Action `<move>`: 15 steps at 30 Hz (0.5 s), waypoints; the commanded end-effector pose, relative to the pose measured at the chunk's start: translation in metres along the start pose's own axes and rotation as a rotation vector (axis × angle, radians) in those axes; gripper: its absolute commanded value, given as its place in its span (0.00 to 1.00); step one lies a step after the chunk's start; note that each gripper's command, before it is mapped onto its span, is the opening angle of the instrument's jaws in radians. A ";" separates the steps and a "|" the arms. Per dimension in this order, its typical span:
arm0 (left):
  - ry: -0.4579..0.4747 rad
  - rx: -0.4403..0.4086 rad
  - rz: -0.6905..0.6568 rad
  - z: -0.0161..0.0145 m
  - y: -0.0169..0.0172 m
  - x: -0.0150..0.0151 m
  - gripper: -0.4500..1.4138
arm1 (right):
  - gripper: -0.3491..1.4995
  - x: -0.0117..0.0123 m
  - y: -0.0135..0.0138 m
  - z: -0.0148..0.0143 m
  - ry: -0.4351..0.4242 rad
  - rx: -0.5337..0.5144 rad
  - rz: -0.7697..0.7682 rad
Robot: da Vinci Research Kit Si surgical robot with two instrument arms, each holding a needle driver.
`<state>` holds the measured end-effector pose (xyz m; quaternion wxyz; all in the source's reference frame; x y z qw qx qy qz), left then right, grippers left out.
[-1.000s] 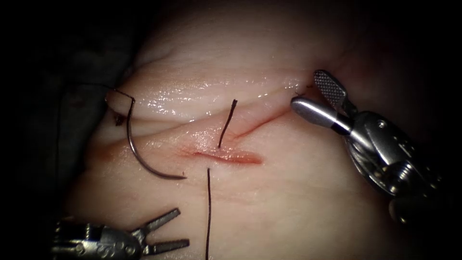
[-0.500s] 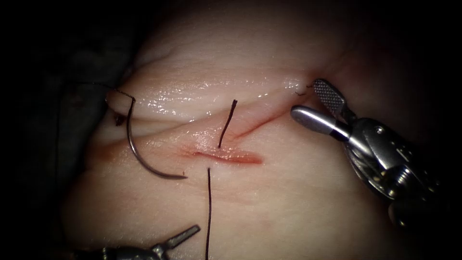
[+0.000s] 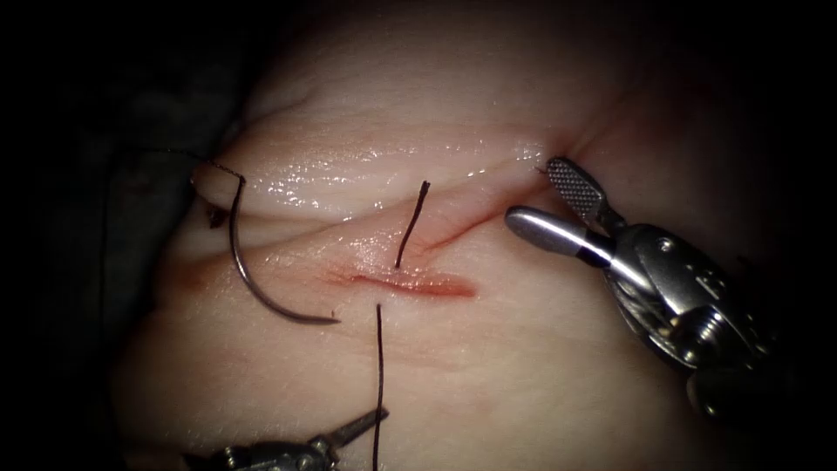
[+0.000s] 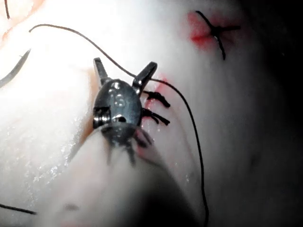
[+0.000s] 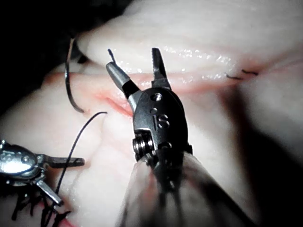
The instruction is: Wound Closure
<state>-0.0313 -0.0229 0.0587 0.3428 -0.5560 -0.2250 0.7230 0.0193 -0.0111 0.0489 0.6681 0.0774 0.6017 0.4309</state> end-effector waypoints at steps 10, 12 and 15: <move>0.020 -0.210 -0.079 0.0006 0.0038 -0.0005 0.41 | 0.77 -0.0008 -0.0004 0.0006 -0.005 0.003 0.000; 0.020 -0.201 -0.099 0.0007 0.0035 -0.0005 0.28 | 0.76 -0.0008 -0.0004 0.0007 -0.004 0.003 -0.001; 0.030 -0.175 -0.097 0.0005 0.0026 -0.0004 0.00 | 0.68 -0.0012 -0.0008 0.0007 -0.014 0.006 0.001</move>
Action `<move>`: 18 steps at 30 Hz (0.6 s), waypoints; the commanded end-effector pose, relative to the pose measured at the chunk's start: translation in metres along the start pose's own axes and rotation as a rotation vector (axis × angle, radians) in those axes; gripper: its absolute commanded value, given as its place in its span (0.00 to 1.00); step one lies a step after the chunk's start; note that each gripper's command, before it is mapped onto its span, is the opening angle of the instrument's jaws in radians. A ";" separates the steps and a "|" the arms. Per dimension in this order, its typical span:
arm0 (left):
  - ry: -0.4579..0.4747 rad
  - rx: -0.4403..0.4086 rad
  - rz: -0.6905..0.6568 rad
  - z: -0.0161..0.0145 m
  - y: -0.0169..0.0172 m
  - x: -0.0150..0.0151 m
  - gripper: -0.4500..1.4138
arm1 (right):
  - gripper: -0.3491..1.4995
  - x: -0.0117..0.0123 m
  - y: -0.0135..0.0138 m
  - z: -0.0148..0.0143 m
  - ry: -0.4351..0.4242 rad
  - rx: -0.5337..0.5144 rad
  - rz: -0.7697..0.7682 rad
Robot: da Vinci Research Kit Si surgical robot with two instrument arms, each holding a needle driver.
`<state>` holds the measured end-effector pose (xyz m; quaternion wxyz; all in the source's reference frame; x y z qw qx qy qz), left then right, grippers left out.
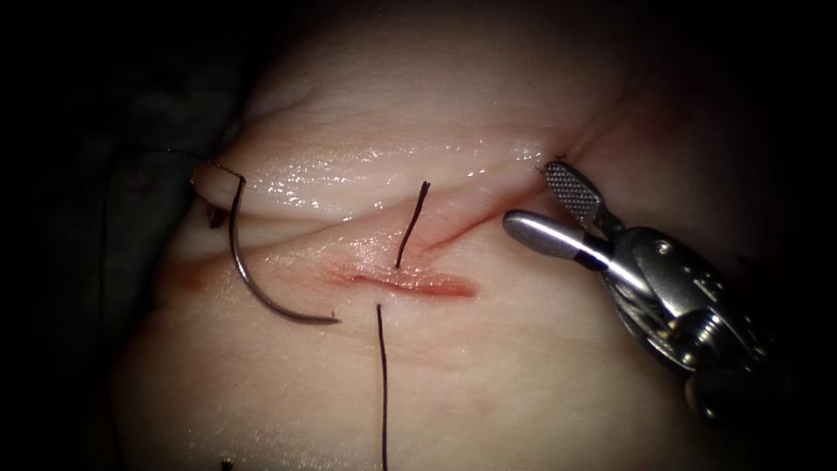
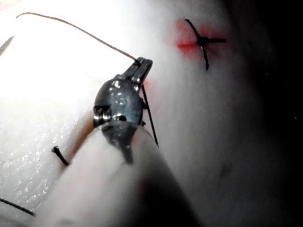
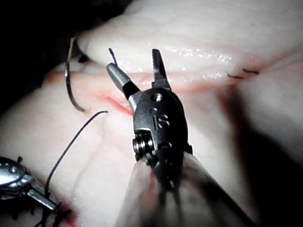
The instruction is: Wound Closure
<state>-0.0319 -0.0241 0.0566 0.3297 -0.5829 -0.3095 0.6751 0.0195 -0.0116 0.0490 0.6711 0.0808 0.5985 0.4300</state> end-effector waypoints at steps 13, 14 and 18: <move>0.135 0.149 -0.022 -0.0038 -0.0026 0.0052 0.00 | 0.13 -0.0048 -0.0044 -0.0004 -0.170 0.215 -0.630; 0.133 0.157 -0.013 -0.0039 -0.0025 0.0060 0.00 | 0.13 -0.0053 -0.0048 -0.0002 -0.202 0.245 -0.672; 0.127 0.162 0.009 -0.0041 -0.0021 0.0076 0.00 | 0.40 -0.0064 -0.0060 0.0010 -0.213 0.269 -0.814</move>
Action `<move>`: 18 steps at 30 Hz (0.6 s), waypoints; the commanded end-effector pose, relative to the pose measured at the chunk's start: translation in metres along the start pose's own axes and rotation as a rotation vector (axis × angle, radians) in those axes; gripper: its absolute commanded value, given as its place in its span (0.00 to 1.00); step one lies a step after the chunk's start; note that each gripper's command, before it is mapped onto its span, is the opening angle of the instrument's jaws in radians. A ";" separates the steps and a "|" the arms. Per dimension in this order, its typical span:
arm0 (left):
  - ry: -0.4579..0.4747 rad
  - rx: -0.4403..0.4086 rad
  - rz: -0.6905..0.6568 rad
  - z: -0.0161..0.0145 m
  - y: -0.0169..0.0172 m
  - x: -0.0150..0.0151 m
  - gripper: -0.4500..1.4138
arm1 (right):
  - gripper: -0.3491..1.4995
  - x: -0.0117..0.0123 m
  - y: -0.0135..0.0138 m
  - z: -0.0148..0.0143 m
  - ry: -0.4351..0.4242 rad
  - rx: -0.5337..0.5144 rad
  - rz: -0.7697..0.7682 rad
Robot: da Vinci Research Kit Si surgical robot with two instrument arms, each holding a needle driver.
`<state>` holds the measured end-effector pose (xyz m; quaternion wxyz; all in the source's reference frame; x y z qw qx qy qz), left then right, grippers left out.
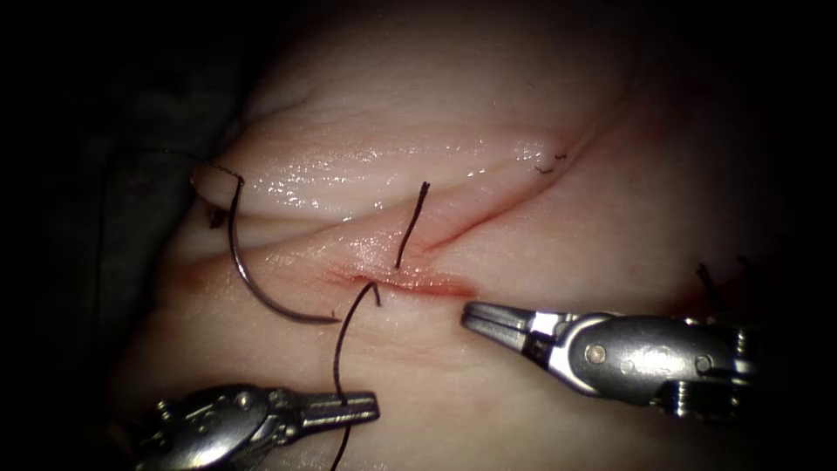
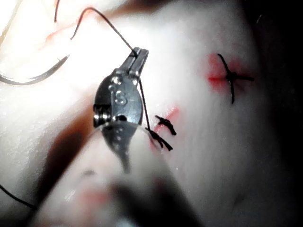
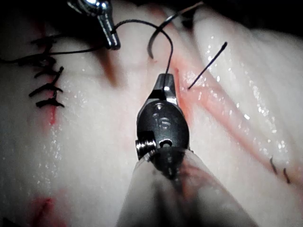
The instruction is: Wound Closure
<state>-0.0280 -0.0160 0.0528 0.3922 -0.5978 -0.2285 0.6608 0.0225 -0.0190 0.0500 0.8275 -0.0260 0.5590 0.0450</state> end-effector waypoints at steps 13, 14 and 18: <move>-0.008 -0.018 0.025 0.0001 0.0002 0.0000 0.00 | 0.74 0.0047 0.0003 0.0055 0.010 -0.086 -0.301; -0.008 -0.018 0.025 0.0001 0.0002 0.0000 0.00 | 0.75 0.0048 0.0003 0.0057 0.009 -0.088 -0.312; -0.008 -0.020 0.024 0.0002 0.0003 0.0001 0.00 | 0.75 0.0048 0.0004 0.0067 -0.003 -0.082 -0.371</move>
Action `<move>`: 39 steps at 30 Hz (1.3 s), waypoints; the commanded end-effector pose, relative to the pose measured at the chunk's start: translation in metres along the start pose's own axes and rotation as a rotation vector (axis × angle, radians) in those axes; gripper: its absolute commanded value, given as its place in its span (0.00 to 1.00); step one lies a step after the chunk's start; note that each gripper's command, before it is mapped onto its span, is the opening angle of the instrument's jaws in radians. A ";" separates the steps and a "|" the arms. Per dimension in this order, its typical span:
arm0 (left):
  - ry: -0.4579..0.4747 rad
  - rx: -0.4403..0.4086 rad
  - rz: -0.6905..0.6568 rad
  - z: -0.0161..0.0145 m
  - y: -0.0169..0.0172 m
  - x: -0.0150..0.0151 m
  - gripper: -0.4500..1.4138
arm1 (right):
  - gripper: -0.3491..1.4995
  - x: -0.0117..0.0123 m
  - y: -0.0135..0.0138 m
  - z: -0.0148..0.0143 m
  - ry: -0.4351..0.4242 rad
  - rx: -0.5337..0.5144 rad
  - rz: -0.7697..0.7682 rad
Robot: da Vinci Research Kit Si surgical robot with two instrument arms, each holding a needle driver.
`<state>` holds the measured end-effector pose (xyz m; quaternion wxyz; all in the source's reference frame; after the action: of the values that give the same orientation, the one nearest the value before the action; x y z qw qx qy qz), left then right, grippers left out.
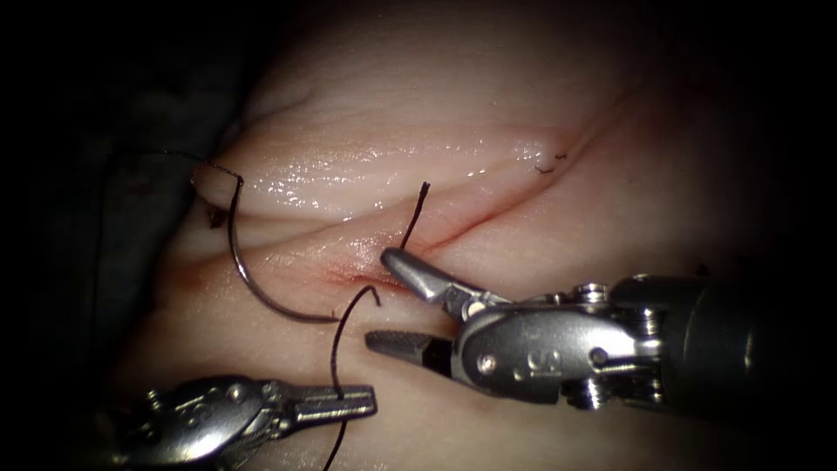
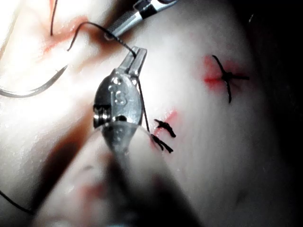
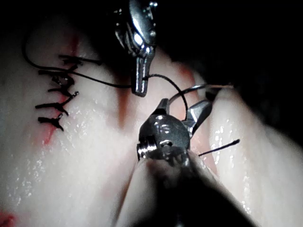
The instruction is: Wound Closure
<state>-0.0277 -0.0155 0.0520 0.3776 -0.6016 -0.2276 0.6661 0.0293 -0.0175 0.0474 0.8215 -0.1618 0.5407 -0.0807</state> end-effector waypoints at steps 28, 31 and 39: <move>-0.009 0.048 -0.002 0.0005 0.0003 -0.0008 0.71 | 0.00 -0.0027 -0.0013 0.0015 -0.064 0.053 -0.066; -0.041 0.080 0.021 0.0007 0.0007 -0.0013 0.77 | 0.00 -0.0041 -0.0009 0.0001 -0.073 0.012 -0.019; -0.234 0.110 0.066 0.0011 0.0019 -0.0035 0.82 | 0.00 -0.0069 -0.0002 -0.0029 -0.104 -0.064 0.060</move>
<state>-0.0289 -0.0188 0.0526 0.3559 -0.4973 -0.2126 0.7621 0.0234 -0.0159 0.0518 0.8452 -0.1752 0.5041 -0.0290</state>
